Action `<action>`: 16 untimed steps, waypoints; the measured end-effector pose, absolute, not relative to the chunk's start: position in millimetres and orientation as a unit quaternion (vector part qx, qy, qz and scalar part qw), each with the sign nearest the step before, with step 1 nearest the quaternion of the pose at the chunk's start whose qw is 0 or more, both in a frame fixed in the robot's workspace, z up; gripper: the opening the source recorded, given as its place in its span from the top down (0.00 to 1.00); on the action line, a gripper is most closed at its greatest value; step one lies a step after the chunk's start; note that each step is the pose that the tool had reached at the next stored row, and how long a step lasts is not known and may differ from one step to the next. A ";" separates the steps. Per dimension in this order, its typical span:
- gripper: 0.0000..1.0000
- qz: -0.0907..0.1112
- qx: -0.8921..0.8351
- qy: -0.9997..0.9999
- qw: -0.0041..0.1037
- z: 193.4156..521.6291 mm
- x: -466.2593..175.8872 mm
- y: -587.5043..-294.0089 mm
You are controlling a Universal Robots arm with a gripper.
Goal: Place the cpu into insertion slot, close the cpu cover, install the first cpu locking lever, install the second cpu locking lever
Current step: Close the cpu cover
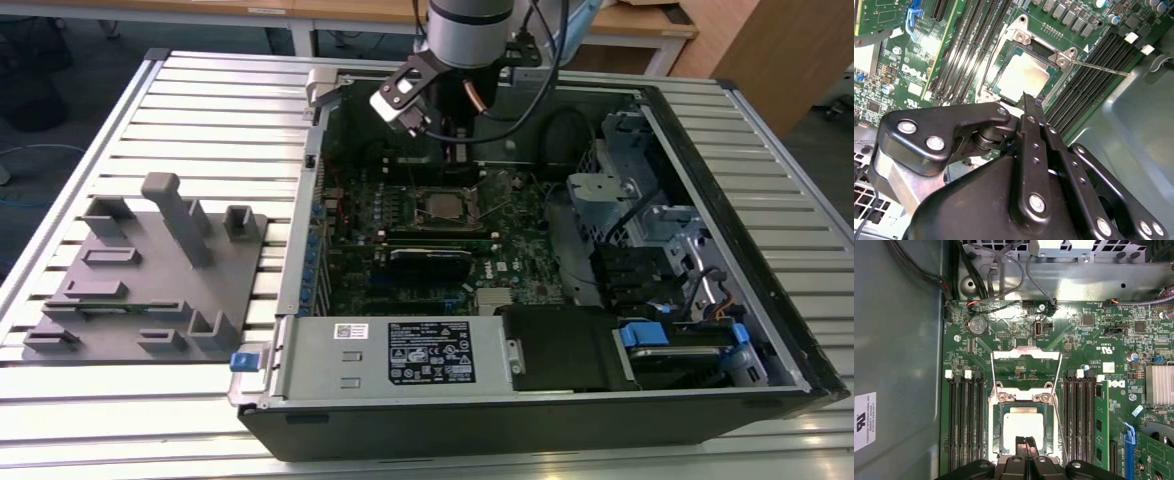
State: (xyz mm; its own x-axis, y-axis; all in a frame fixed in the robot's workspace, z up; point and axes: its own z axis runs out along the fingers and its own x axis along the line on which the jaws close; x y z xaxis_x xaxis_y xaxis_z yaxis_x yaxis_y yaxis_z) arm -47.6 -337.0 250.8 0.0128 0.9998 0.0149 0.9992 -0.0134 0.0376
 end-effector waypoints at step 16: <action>0.90 0.018 0.712 0.702 0.008 258.4 -46.7 -337.0</action>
State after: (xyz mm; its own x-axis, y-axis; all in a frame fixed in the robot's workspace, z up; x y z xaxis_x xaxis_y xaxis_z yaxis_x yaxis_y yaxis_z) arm -46.7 -337.0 258.4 0.0127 0.9998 0.0147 0.9992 -0.0132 0.0375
